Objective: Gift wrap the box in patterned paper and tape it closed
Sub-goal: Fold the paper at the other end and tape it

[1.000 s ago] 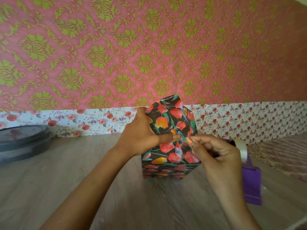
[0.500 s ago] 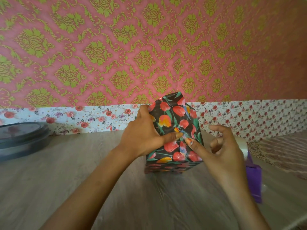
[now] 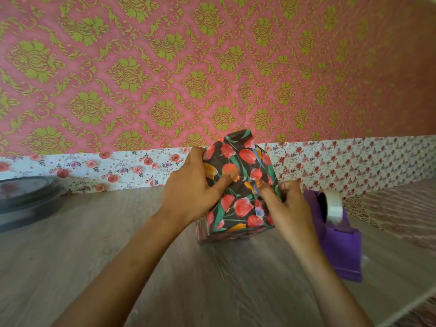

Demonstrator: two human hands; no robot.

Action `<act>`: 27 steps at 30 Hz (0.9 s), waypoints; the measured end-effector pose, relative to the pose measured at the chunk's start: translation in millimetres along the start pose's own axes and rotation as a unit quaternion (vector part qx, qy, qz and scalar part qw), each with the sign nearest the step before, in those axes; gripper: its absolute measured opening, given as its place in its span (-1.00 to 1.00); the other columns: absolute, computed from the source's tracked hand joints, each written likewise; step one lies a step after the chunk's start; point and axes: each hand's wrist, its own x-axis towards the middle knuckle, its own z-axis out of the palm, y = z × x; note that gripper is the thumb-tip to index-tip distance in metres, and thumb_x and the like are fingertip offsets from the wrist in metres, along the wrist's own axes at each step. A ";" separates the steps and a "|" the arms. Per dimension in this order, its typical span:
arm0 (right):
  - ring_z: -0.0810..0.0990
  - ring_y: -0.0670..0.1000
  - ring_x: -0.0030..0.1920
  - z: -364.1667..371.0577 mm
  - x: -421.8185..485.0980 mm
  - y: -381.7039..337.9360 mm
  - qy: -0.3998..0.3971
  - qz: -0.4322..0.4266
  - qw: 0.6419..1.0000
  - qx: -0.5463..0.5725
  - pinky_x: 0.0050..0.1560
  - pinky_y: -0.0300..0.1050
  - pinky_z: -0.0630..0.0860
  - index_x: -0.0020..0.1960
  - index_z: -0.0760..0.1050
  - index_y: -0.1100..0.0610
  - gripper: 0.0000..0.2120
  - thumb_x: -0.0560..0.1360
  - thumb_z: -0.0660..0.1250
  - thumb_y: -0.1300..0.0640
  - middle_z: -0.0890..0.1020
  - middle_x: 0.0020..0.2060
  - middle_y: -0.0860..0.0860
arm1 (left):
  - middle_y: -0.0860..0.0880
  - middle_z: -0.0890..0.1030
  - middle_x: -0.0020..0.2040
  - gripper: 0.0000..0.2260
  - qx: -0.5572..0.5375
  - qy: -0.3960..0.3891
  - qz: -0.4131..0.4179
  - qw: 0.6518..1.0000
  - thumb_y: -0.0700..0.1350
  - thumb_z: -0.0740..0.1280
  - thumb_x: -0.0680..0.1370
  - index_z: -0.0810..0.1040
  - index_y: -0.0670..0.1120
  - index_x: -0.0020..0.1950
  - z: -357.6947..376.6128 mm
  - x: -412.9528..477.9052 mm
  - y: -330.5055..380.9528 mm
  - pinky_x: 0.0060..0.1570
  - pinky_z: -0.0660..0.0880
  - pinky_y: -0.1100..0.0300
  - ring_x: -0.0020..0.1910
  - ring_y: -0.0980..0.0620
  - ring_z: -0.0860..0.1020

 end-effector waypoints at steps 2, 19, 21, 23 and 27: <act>0.54 0.03 -0.24 2.3 -0.7 -0.8 0.000 0.006 1.000 -0.007 -0.26 -0.07 0.39 -0.17 0.30 0.03 -0.67 0.41 0.28 -0.21 0.56 -0.27 -0.01 | 0.04 0.54 0.04 -0.25 -0.015 -0.020 -0.016 1.000 0.51 0.20 0.27 0.27 -0.04 0.18 -0.7 -2.0 3.8 -0.12 0.48 0.11 -0.07 -0.04 0.57; 0.56 0.03 -0.13 -108.5 8.6 80.5 0.229 0.025 0.966 -0.119 -0.14 -0.09 0.40 0.01 0.52 0.12 -0.63 0.46 0.29 -0.19 0.60 -0.14 -0.02 | 0.01 0.47 0.07 -0.11 -0.056 -0.058 -0.073 0.994 0.41 0.31 0.06 0.18 -0.03 0.23 -0.3 -2.1 9.1 0.05 0.48 -0.01 0.09 -0.17 0.54; 0.58 0.04 -0.15 -108.9 15.5 83.1 0.101 0.076 0.982 -0.141 -0.17 -0.08 0.45 0.02 0.56 0.14 -0.54 0.43 0.30 -0.25 0.63 -0.11 0.07 | 0.02 0.42 0.03 -0.13 -0.054 -0.060 -0.073 0.994 0.38 0.33 0.08 0.18 -0.05 0.24 0.6 -2.3 12.4 0.05 0.47 0.00 0.10 -0.19 0.53; 0.55 -0.03 -0.21 -103.7 21.0 78.6 0.082 0.115 0.983 -0.116 -0.26 -0.16 0.40 0.05 0.53 0.14 -0.62 0.41 0.40 -0.13 0.62 -0.11 0.05 | 0.02 0.41 0.02 -0.11 -0.049 -0.061 -0.072 0.994 0.36 0.34 0.09 0.18 -0.07 0.27 -0.5 -2.7 13.7 0.05 0.48 -0.02 0.09 -0.20 0.53; 0.57 -0.03 -0.32 -82.9 11.0 71.1 0.252 0.123 0.949 0.144 -0.20 -0.07 0.54 -0.17 0.44 0.10 -0.79 0.38 0.46 0.29 0.63 -0.20 0.10 | -0.02 0.42 0.03 -0.09 -0.029 -0.056 -0.068 0.996 0.36 0.33 0.10 0.17 -0.10 0.28 0.1 -3.3 14.1 0.01 0.46 -0.03 0.08 -0.23 0.53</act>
